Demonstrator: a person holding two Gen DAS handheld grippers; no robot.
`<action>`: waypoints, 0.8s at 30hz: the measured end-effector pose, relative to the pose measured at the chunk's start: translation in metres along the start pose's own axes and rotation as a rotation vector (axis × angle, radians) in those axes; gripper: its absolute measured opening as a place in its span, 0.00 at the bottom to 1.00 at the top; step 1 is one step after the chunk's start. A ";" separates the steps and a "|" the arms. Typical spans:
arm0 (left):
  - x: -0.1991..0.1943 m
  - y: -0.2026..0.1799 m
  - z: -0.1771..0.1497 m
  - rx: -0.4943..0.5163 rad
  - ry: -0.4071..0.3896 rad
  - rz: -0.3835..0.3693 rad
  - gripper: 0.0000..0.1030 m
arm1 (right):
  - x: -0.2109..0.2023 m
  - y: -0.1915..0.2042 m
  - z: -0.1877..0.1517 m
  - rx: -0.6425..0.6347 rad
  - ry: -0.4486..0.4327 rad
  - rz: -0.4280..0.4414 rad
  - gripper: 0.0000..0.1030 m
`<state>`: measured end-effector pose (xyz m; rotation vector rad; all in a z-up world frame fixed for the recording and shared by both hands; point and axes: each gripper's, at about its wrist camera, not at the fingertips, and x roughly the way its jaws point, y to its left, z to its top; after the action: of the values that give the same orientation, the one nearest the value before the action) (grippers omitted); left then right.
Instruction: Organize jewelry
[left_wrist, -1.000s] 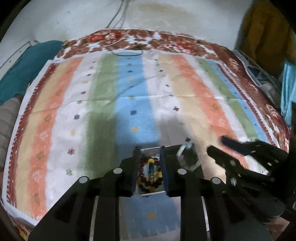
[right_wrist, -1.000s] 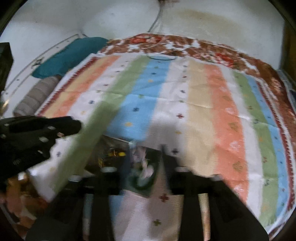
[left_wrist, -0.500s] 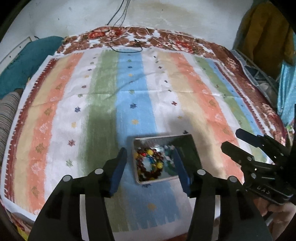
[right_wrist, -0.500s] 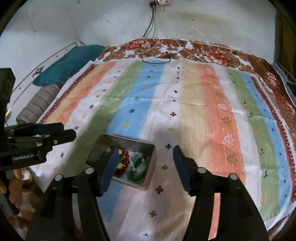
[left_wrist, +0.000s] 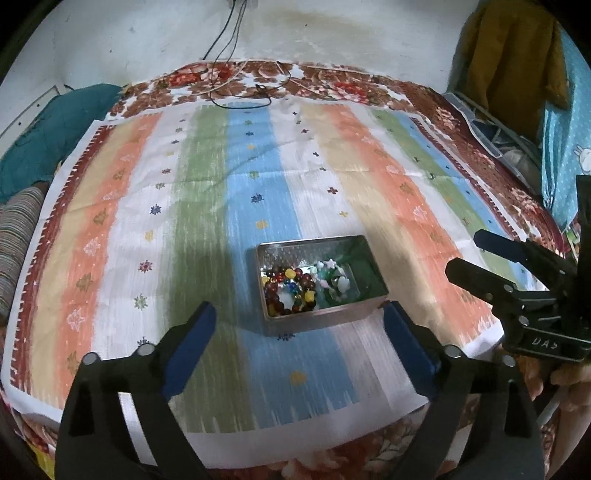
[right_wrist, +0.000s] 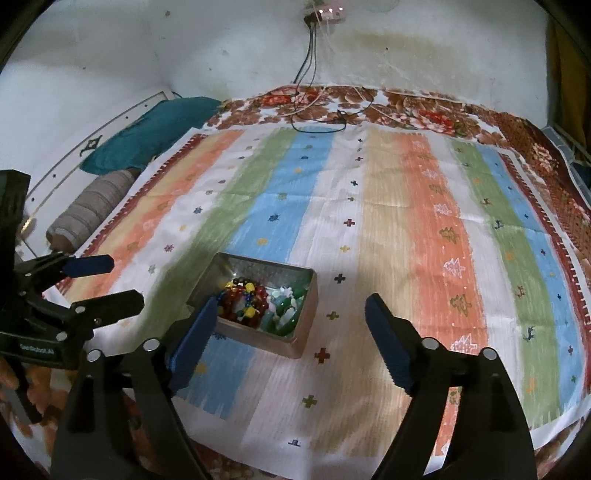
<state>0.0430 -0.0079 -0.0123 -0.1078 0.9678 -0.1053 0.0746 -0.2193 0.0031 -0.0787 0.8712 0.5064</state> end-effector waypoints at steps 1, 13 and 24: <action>-0.001 -0.001 -0.002 0.004 -0.004 0.005 0.92 | -0.002 0.000 -0.002 -0.003 0.000 0.003 0.85; -0.016 -0.006 -0.021 0.024 -0.052 0.062 0.94 | -0.017 0.008 -0.021 -0.048 -0.008 0.000 0.93; -0.041 -0.016 -0.038 0.035 -0.156 0.098 0.94 | -0.043 0.015 -0.036 -0.044 -0.083 0.015 0.93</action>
<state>-0.0121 -0.0194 0.0019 -0.0358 0.8134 -0.0230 0.0194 -0.2331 0.0145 -0.0905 0.7807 0.5397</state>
